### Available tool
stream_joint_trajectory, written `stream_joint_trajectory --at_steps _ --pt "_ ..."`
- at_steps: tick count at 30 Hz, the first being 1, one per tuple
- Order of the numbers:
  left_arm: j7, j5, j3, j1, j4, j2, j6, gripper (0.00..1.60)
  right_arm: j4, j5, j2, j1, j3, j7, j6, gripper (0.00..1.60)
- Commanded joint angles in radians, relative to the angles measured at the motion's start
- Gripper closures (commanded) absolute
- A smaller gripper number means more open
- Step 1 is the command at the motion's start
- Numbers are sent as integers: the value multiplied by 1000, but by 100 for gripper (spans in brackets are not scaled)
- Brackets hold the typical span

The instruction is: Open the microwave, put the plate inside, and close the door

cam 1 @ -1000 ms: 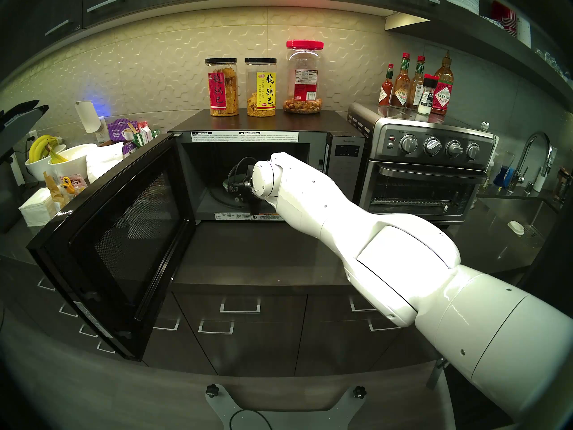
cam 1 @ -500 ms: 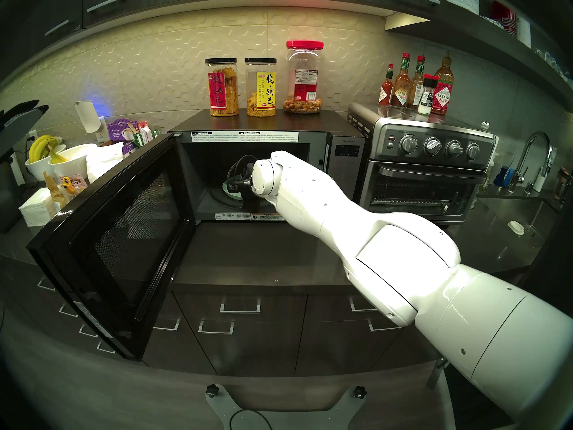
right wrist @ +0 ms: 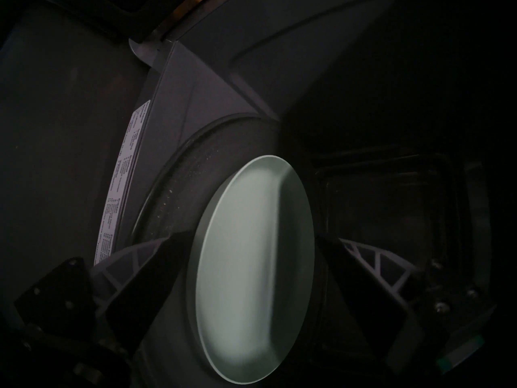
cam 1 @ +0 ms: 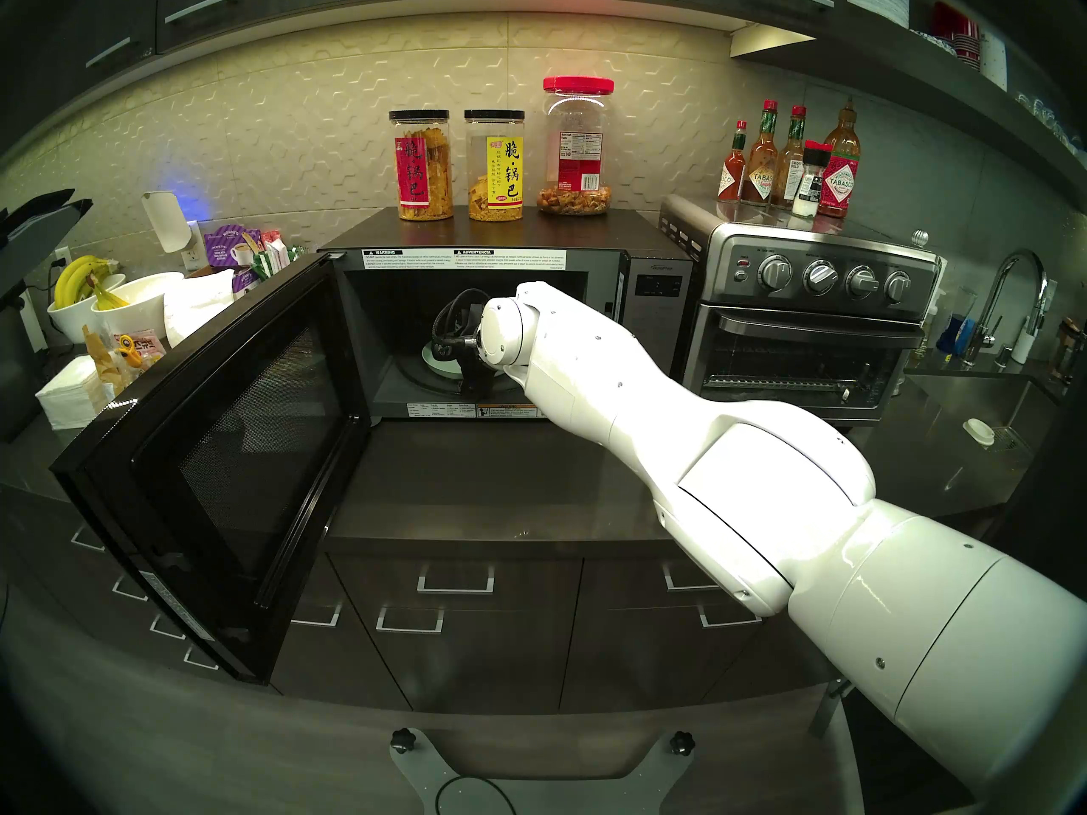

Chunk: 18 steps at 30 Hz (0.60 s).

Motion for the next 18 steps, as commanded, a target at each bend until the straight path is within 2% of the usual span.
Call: stream_joint_trajectory --at_steps 1,2,4,5,8,18 --pt "-117 6 -6 -1 2 3 -2 0 -31 -1 9 29 7 7 0 0" --pt "-90 -8 -6 3 -3 3 -2 0 -33 -1 9 29 7 7 -1 0" --pt "-117 6 -6 -1 2 3 -2 0 -42 -1 14 29 9 12 -2 0" --pt "-88 -9 -6 3 -3 3 -2 0 -48 -1 17 30 10 14 -3 0" --pt "-111 3 -6 0 1 3 -2 0 -63 1 24 28 15 21 -6 0" --pt "-106 0 -6 1 0 3 -2 0 -158 6 61 -3 26 77 -8 0"
